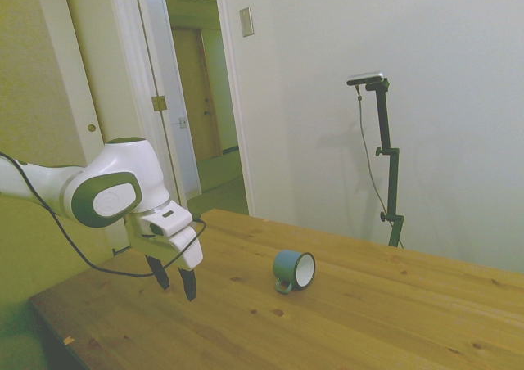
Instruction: Flip the mug upright
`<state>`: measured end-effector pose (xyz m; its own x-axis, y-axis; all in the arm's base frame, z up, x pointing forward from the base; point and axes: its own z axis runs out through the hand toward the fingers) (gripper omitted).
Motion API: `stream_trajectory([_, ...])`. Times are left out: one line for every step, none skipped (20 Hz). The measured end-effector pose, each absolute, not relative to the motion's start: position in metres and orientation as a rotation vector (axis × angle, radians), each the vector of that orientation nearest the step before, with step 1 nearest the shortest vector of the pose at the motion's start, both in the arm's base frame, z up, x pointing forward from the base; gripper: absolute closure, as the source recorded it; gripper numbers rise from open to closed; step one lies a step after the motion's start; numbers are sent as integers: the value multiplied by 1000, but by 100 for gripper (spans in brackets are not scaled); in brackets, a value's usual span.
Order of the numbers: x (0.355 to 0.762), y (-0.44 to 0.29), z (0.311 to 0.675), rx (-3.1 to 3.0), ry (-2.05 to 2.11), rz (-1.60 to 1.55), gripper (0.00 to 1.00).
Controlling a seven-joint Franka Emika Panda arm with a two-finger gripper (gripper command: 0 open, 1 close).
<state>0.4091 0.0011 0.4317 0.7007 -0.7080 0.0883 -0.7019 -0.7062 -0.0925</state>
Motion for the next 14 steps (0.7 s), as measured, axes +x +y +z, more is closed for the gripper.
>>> stream_trajectory([409, 1, 431, -2849, 1182, -180, 0])
stream_trajectory([410, 1, 431, -2850, 1181, -179, 0])
stream_trajectory([412, 0, 434, -2842, 1182, -197, 0])
stream_trajectory([416, -3, 442, -2829, 1187, -222, 0])
stream_trajectory([422, -8, 452, -2814, 1198, -248, 0])
stream_trajectory([429, -18, 462, -2796, 1214, -274, 0])
stream_trajectory([437, -29, 471, -2775, 1232, -292, 0])
stream_trajectory([446, -41, 477, -2760, 1247, -306, 0])
stream_trajectory([456, -53, 482, -2747, 1260, -316, 0])
stream_trajectory([466, -67, 486, -2740, 1266, -326, 0])
stream_trajectory([478, -80, 490, -2733, 1271, -336, 0])
stream_trajectory([490, -93, 493, -2727, 1276, -346, 0])
stream_trajectory([502, -105, 496, -2724, 1277, -357, 0])
stream_trajectory([513, -116, 498, -2721, 1274, -367, 0])
